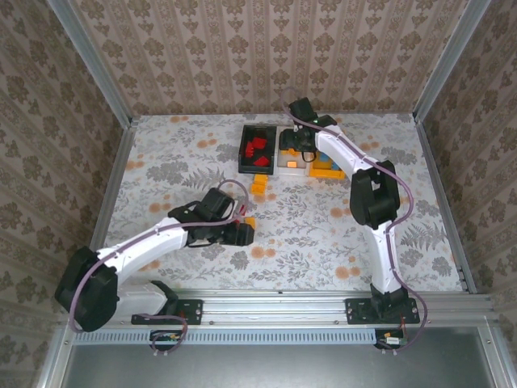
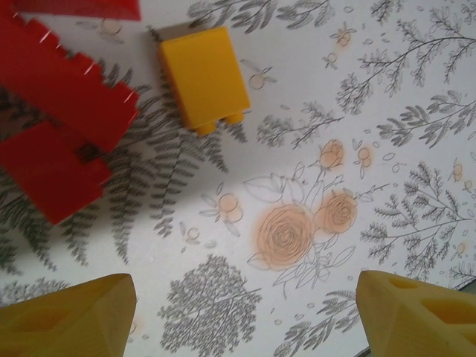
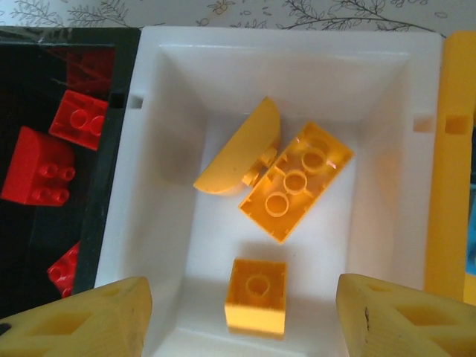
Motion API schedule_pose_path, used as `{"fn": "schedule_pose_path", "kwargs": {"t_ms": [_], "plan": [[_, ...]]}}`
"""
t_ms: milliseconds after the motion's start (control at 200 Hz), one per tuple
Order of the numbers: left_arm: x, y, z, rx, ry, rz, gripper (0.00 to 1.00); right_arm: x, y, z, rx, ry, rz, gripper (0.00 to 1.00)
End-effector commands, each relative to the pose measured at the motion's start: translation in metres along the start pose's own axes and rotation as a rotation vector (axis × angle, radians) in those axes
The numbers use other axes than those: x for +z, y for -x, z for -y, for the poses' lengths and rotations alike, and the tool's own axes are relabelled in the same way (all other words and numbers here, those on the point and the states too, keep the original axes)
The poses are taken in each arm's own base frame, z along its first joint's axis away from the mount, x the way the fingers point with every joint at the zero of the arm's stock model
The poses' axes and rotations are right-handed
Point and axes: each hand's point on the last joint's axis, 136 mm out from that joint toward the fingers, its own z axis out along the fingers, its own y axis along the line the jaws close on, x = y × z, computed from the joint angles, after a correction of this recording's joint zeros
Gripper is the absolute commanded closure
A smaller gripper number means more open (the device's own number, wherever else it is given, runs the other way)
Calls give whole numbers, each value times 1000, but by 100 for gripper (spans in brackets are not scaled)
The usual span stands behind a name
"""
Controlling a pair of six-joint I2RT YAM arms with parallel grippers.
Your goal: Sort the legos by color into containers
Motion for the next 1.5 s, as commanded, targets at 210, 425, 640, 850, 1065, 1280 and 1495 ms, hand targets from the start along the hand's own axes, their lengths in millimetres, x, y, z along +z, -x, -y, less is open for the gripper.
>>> {"fn": "schedule_pose_path", "kwargs": {"t_ms": [210,425,640,850,1065,1280,1495], "plan": [[26,19,24,50,83,-26,22,-105,-23,-13,63,166,59,32],[43,27,14,29,202,-68,23,-133,-77,19,55,127,48,31],[59,36,5,48,305,-122,25,-147,-117,38,64,127,15,31],[66,38,-2,69,366,-160,26,-151,-135,46,92,137,12,31],[72,33,-11,76,393,-189,27,-141,-143,45,111,159,-5,31],[80,33,-20,67,382,-199,32,-138,-145,43,126,171,-14,31],[94,38,-15,87,356,-216,43,-137,-148,44,135,168,-20,31]]}}
